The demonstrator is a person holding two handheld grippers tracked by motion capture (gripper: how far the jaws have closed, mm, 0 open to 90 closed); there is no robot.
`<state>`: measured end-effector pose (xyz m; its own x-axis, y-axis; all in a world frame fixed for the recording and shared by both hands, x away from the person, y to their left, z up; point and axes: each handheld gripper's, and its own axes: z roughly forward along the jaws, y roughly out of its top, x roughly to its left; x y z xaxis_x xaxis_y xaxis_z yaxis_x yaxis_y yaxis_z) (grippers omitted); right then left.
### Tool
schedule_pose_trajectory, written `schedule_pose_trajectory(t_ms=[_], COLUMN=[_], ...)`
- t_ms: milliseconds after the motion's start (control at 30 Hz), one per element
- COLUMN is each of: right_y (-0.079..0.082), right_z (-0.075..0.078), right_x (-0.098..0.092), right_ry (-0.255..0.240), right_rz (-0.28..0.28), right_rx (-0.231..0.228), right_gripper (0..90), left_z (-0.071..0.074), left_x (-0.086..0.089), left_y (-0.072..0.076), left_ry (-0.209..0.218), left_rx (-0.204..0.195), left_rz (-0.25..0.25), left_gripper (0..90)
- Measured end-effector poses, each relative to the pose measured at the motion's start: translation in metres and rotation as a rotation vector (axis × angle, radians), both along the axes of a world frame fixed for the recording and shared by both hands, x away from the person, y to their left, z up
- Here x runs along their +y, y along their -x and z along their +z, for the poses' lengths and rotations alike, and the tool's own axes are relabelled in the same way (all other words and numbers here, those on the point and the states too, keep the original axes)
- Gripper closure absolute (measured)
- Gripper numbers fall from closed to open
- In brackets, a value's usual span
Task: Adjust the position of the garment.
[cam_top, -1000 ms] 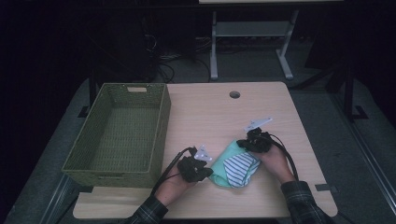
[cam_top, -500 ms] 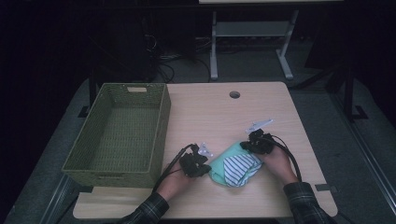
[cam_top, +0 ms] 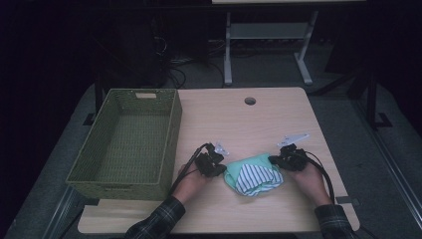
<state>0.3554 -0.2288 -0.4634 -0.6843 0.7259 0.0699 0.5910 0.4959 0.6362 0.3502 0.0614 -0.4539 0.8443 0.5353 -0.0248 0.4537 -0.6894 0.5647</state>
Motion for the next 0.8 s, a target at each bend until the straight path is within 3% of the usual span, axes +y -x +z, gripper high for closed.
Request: schedule_pose_trajectory(t_ms=[200,300,367,567,700,800], right_y=[0.014,0.020,0.023,0.014,0.001,-0.008], right_z=[0.000,0.003,0.004,0.017,0.019,0.012], right_x=[-0.003,-0.004,-0.006,-0.015,-0.017,-0.015], right_ry=[-0.005,0.002,-0.021,-0.076,-0.099,-0.106], right_rz=[0.022,0.032,0.031,0.001,-0.021,-0.026], right_rx=[-0.006,-0.006,-0.011,-0.059,-0.053,-0.037], right_gripper=[89.6,89.6,89.5,89.6,89.5,89.5], left_z=[-0.001,0.000,0.003,0.009,0.011,0.010], left_x=[-0.005,-0.005,-0.002,0.014,0.023,0.027], left_y=[-0.016,-0.023,-0.023,-0.008,0.009,0.022], left_ry=[0.000,0.020,0.038,0.068,0.066,0.073], left_rx=[-0.010,-0.010,-0.010,-0.004,-0.005,-0.004], left_rz=[0.014,0.026,0.031,0.061,0.070,0.060], left_gripper=[89.2,89.2,89.1,74.6,60.4,49.2])
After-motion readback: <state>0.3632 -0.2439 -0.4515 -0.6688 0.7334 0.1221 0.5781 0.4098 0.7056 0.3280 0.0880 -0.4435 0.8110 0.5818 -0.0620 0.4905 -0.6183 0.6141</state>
